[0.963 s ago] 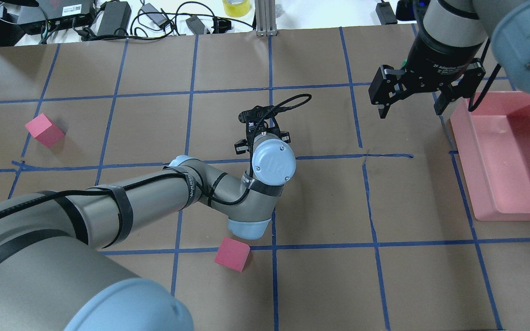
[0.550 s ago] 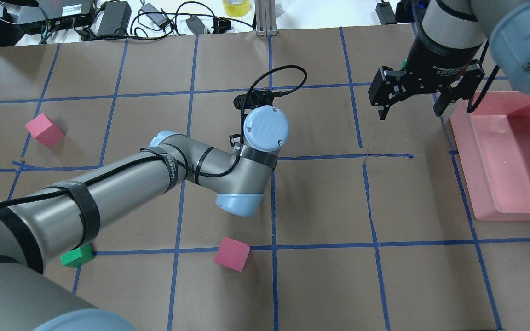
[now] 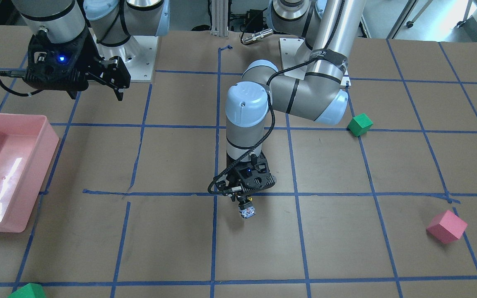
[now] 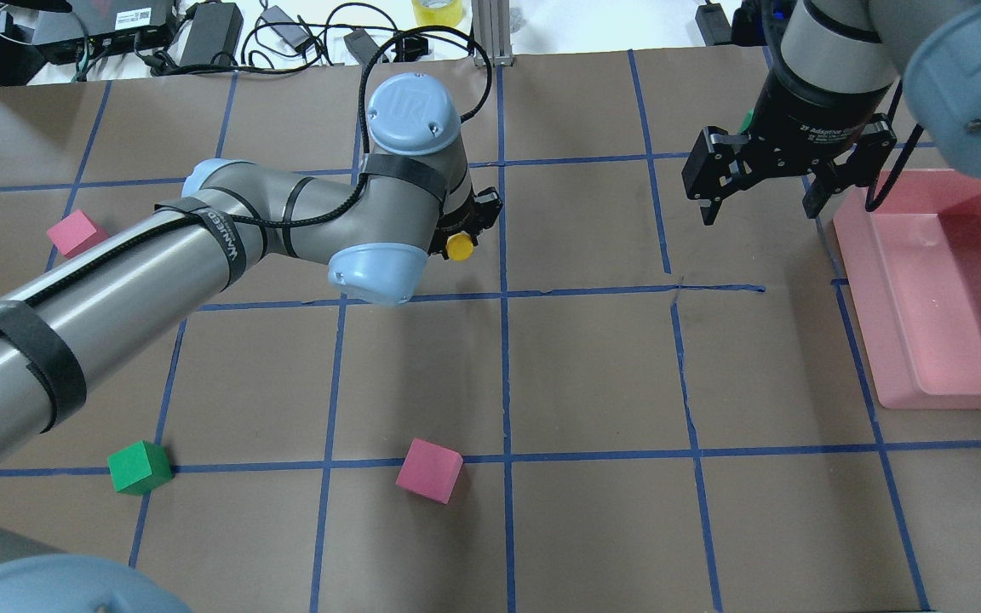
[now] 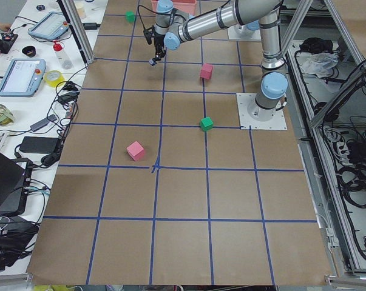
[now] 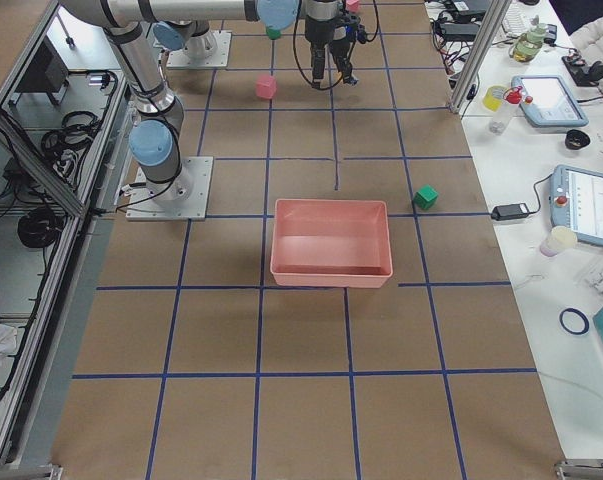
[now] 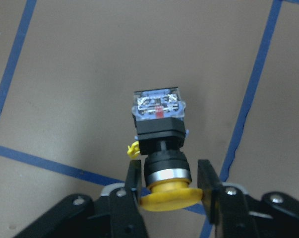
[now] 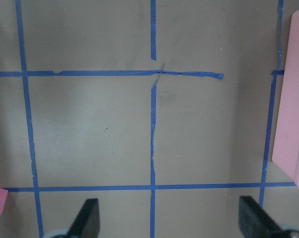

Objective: Align button upright

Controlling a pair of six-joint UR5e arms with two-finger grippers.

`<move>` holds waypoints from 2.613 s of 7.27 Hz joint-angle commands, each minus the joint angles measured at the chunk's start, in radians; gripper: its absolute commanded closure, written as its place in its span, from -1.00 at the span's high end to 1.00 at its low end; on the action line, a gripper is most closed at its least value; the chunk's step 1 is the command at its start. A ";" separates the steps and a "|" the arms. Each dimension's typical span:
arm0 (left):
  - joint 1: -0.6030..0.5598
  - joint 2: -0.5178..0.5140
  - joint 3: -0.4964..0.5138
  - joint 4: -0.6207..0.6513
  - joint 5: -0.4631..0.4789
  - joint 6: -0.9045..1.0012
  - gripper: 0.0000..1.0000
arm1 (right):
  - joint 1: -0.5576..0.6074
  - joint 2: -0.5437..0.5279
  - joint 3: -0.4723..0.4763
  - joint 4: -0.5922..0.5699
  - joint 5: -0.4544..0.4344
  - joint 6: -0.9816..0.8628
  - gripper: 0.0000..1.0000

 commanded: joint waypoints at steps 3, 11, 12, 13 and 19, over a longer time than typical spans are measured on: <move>0.064 -0.065 0.059 -0.171 -0.402 -0.354 -1.00 | 0.000 0.000 0.004 0.000 0.000 0.000 1.00; 0.091 -0.073 0.088 -0.234 -0.426 -0.314 1.00 | 0.000 0.000 0.006 0.002 -0.009 -0.009 1.00; 0.128 -0.033 0.113 -0.265 -0.376 -0.224 1.00 | 0.000 0.000 0.006 0.002 -0.011 -0.009 1.00; 0.139 0.016 0.143 -0.357 -0.290 -0.110 1.00 | 0.000 0.000 0.006 0.002 -0.011 -0.011 1.00; 0.160 0.465 0.133 -0.623 -0.027 0.842 1.00 | 0.000 0.000 0.006 0.002 -0.011 -0.012 1.00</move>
